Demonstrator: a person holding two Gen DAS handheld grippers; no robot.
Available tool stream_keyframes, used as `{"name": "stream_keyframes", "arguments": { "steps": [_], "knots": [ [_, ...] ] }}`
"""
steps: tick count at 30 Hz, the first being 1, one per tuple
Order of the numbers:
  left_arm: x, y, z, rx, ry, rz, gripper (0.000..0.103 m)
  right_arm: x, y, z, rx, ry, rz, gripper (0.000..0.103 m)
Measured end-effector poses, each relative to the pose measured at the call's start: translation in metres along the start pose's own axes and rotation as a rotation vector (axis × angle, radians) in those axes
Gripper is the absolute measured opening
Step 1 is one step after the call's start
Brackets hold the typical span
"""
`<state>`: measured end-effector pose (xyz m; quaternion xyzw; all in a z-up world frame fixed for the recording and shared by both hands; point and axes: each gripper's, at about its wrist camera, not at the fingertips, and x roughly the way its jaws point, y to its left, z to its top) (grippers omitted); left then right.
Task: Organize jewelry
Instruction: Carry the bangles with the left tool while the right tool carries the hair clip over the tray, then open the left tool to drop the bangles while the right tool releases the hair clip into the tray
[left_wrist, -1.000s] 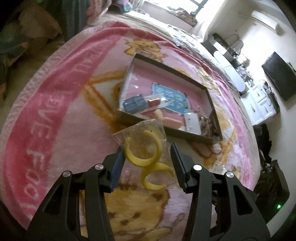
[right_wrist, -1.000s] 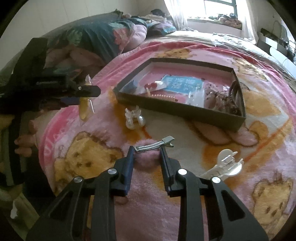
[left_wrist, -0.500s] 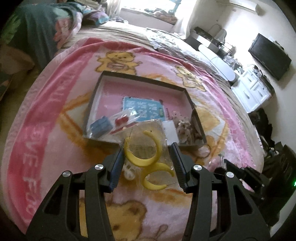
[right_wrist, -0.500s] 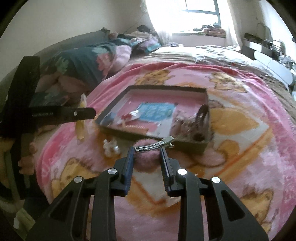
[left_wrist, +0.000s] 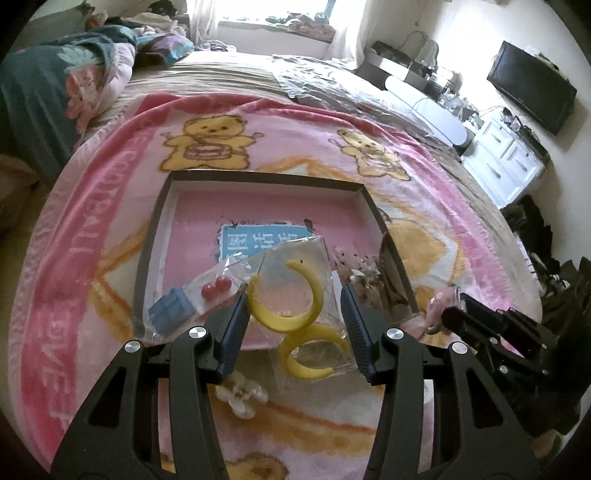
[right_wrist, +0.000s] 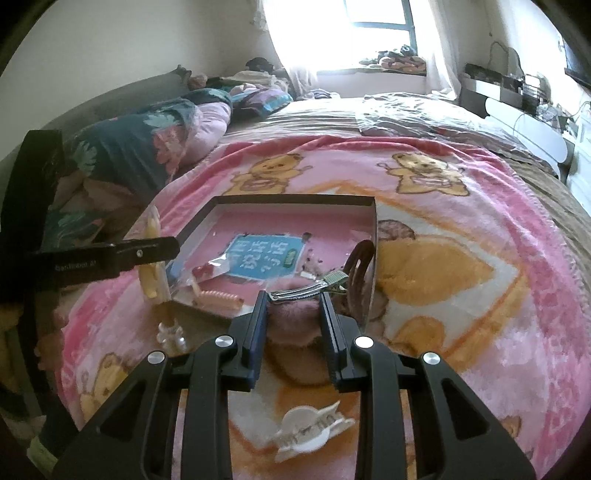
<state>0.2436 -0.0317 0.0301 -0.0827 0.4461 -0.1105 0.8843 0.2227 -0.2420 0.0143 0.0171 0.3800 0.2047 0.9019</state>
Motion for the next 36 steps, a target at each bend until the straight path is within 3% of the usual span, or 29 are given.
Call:
{"name": "stream_keyframes", "arguments": {
  "steps": [20,21,24,26,30,34,36],
  "knots": [
    [0.051,0.015,0.011,0.002,0.085,0.036,0.042,0.062,0.002,0.004,-0.007,0.112,0.013,0.028],
    [0.051,0.016,0.01,0.0,0.087,0.037,0.042,0.063,0.003,0.004,-0.007,0.113,0.011,0.031],
    [0.049,0.018,0.009,-0.002,0.088,0.041,0.042,0.058,0.004,0.002,-0.002,0.094,0.014,0.053],
    [0.045,0.02,0.008,-0.006,0.083,0.043,0.048,0.05,0.004,0.001,-0.001,0.07,0.003,0.069],
    [0.032,0.02,0.007,-0.012,0.063,0.043,0.053,0.027,-0.001,-0.004,0.026,0.035,-0.005,0.073],
    [0.015,0.017,0.004,-0.005,0.032,0.051,0.064,0.003,-0.009,-0.01,0.069,-0.001,-0.015,0.086],
    [0.005,0.015,0.001,-0.003,0.014,0.055,0.069,-0.01,-0.012,-0.013,0.086,-0.021,-0.013,0.086]
  ]
}}
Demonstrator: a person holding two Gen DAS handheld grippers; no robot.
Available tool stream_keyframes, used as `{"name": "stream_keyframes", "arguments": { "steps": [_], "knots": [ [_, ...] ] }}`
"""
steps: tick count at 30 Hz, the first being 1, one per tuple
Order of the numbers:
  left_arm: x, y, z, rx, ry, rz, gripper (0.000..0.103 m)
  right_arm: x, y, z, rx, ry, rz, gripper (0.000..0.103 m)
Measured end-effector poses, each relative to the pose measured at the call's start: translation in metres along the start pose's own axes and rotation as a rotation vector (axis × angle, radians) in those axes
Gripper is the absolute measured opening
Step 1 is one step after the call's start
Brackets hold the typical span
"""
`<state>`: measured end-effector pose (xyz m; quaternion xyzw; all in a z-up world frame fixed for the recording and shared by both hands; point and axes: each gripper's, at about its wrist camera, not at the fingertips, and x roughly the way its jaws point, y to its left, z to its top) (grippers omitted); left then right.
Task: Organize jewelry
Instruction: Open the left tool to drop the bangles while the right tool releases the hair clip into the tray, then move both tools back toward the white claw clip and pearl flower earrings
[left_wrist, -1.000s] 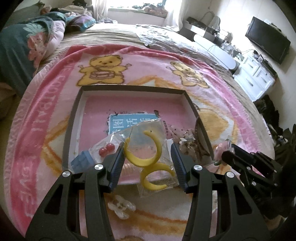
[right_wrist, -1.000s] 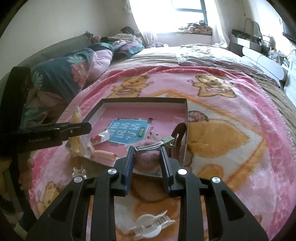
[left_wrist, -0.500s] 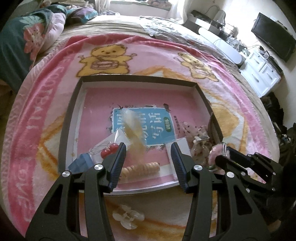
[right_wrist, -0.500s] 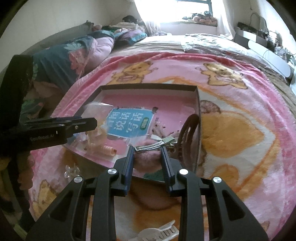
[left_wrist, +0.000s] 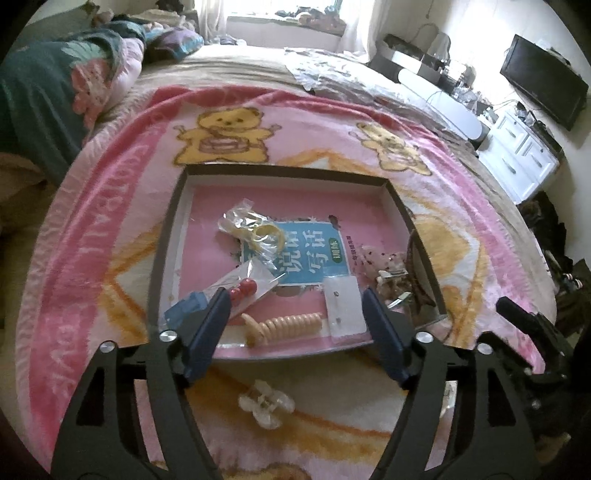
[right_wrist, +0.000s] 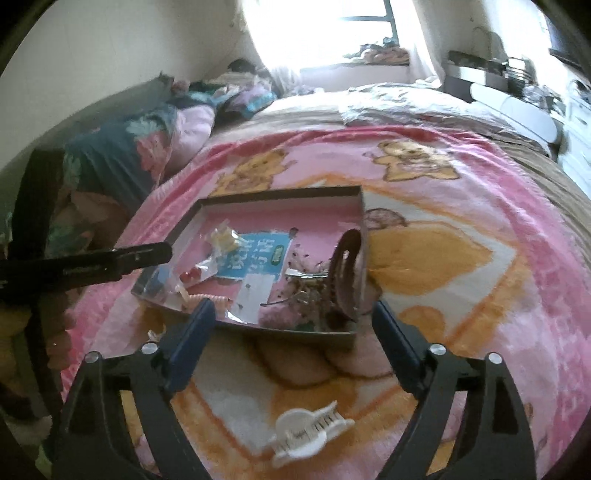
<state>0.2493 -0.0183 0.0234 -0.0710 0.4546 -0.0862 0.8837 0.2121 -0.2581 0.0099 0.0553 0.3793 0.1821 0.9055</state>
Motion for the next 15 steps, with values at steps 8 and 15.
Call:
{"name": "stream_keyframes", "arguments": {
  "steps": [8,15],
  "knots": [
    [-0.037,-0.004,-0.016,0.025,-0.064,0.039,0.087,-0.038,-0.002,-0.011,0.019,-0.049,-0.001,0.095],
    [-0.055,-0.009,-0.033,0.057,-0.095,0.068,0.091,-0.049,0.001,-0.025,0.013,-0.041,-0.003,0.095]
  ]
}}
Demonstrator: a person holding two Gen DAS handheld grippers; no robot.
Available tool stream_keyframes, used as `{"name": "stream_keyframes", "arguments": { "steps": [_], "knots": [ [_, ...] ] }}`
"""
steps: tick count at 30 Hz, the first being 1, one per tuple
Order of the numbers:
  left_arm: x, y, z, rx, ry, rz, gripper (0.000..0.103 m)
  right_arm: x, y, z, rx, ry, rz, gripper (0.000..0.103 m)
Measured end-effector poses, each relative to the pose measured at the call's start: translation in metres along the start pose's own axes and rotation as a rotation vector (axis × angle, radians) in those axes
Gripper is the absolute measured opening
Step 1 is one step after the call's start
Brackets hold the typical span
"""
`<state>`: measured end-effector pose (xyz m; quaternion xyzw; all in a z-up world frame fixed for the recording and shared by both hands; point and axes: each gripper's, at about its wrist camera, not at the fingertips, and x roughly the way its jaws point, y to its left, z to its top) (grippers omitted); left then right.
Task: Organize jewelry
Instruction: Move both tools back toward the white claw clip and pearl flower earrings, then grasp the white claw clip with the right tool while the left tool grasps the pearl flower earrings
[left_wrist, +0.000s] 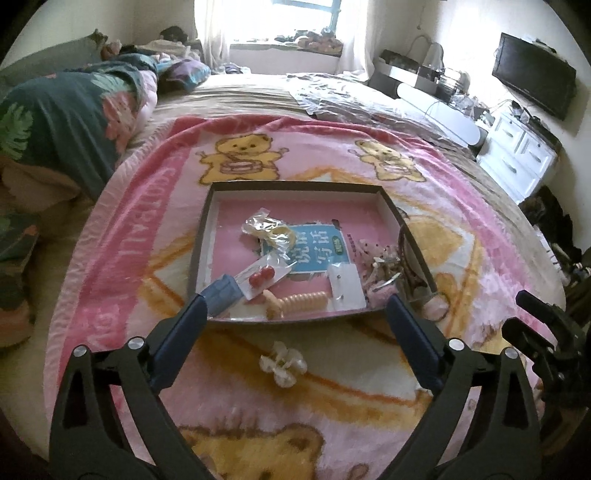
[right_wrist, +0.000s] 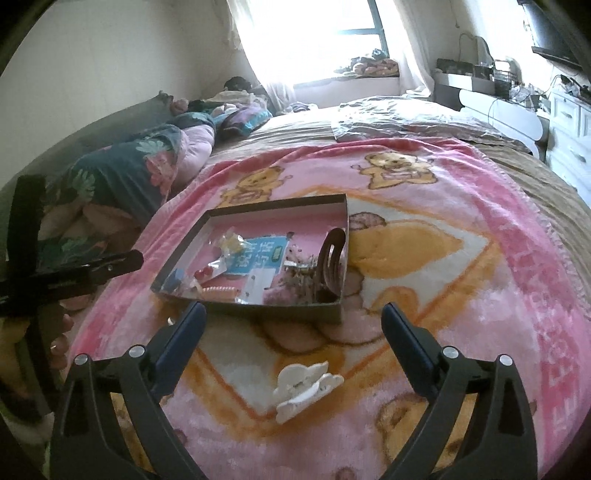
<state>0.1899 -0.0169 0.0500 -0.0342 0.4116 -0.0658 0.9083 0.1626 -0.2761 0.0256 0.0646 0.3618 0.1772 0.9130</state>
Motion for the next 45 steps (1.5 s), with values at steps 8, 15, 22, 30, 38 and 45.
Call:
{"name": "stream_keyframes", "arguments": {
  "steps": [8,15,22,30,38,45],
  "knots": [
    [-0.005,0.001,-0.018,0.009,0.005,0.016,0.091,0.003,0.004,-0.022,0.0,0.048,0.004,0.095],
    [0.008,0.01,-0.041,0.006,0.05,0.046,0.091,0.021,0.006,-0.045,0.015,0.13,0.0,0.095],
    [0.027,0.019,-0.065,-0.001,0.113,0.062,0.091,0.051,0.0,-0.066,0.082,0.227,0.019,0.095],
    [0.052,0.025,-0.083,-0.016,0.176,0.031,0.091,0.083,-0.006,-0.07,0.149,0.271,0.027,0.095],
    [0.075,0.025,-0.081,-0.039,0.202,-0.001,0.091,0.096,-0.004,-0.068,0.111,0.265,0.037,0.046],
    [0.093,0.017,-0.074,-0.045,0.216,-0.015,0.075,0.085,0.011,-0.069,0.041,0.271,0.12,0.04]
  ]
}}
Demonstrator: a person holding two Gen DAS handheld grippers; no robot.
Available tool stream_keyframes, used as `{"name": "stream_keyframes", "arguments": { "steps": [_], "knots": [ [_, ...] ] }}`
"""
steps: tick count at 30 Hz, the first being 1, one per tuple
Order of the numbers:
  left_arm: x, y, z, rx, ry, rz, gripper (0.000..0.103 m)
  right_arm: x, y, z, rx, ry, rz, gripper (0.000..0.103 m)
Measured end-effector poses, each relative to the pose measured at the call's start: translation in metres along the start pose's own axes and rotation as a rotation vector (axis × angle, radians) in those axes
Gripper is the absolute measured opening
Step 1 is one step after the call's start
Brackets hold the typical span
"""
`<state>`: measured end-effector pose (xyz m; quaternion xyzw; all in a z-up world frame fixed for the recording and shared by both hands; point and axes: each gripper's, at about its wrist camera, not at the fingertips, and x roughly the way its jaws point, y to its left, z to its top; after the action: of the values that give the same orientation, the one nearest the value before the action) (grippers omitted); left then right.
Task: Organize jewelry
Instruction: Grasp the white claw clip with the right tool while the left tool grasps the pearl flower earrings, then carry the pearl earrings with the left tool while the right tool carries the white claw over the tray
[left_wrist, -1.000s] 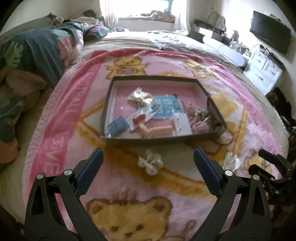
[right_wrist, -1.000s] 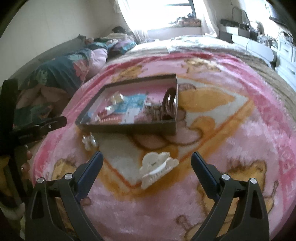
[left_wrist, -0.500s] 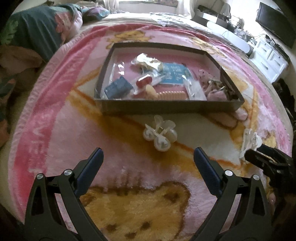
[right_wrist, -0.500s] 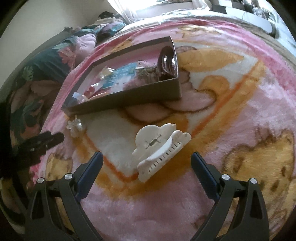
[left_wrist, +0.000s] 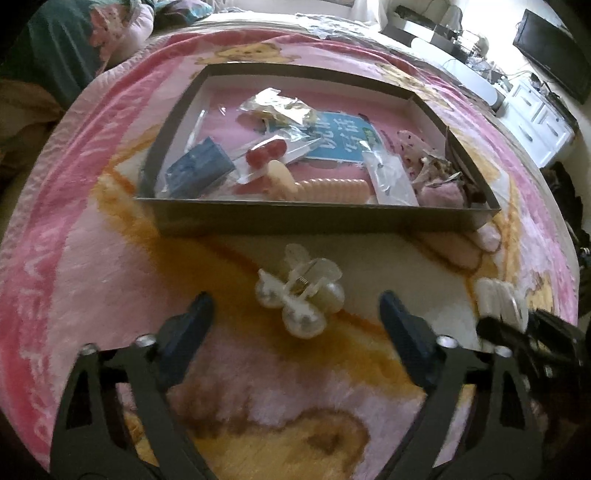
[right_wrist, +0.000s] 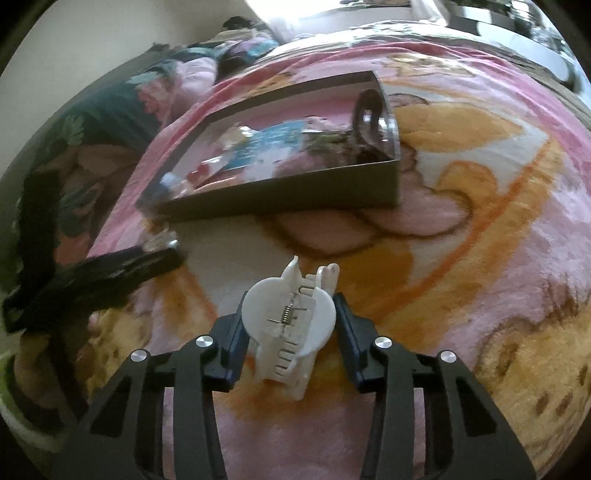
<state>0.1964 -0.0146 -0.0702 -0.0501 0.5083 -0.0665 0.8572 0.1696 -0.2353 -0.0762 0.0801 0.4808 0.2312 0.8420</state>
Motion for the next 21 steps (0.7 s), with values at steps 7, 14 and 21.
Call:
{"name": "stream_keyframes", "arguments": {
  "steps": [7,14,21],
  "knots": [
    [0.002,-0.003,0.0,0.032,0.01,0.008,0.041,-0.013,0.02,-0.002,-0.048,0.002,0.034,0.036],
    [-0.018,0.008,0.002,0.011,-0.019,-0.014,0.041,-0.025,0.036,0.012,-0.095,-0.033,0.044,0.036],
    [-0.054,0.02,0.026,-0.004,-0.109,-0.02,0.041,-0.028,0.046,0.053,-0.137,-0.097,0.021,0.036]
  ]
}}
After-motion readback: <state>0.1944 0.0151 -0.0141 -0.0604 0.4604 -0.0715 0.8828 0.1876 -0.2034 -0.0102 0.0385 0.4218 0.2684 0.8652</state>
